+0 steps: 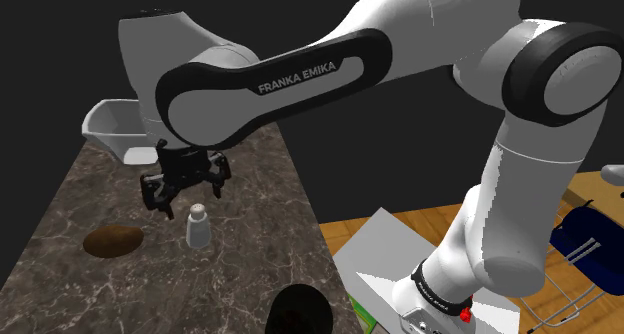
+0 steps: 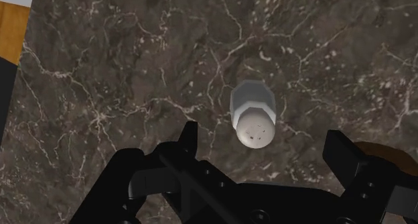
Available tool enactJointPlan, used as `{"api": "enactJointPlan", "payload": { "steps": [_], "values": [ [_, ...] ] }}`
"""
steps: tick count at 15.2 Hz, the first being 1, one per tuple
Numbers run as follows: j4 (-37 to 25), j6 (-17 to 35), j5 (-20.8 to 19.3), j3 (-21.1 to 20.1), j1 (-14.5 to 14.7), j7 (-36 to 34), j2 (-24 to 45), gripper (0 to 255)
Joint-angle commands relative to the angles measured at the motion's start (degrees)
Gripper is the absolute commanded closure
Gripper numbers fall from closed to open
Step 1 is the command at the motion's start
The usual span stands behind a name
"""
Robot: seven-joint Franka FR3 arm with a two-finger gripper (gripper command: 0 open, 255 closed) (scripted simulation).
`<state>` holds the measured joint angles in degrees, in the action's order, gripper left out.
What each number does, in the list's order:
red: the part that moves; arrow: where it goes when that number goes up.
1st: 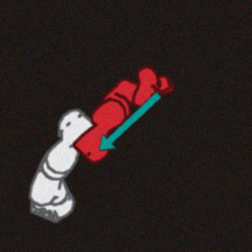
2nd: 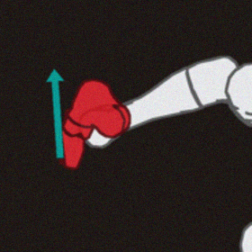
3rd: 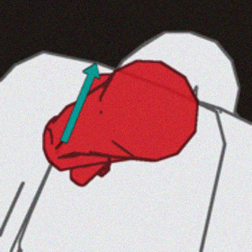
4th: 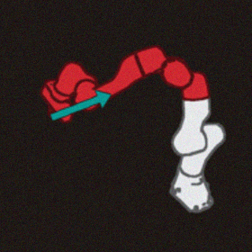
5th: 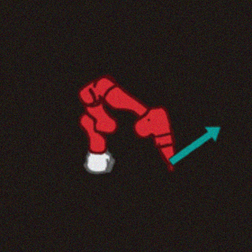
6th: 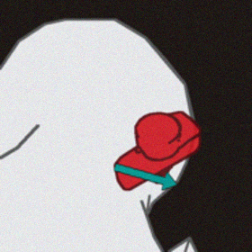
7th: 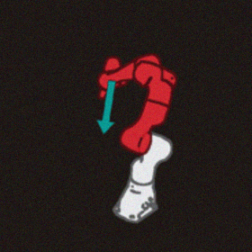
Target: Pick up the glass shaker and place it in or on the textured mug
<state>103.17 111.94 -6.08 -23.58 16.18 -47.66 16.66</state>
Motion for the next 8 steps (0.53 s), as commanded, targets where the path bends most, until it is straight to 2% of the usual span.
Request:
{"api": "enactJointPlan", "payload": {
  "steps": [1, 3, 8],
  "values": [
    [1.0, 1.3, -0.2, 0.1, 0.0, -0.1, 0.4, 0],
    [2.3, 3.2, -0.5, 0.2, 0.0, -0.3, 1.0, 0],
    [2.3, 3.2, -0.5, 0.2, 0.0, -0.3, 1.0, 0]
  ]
}}
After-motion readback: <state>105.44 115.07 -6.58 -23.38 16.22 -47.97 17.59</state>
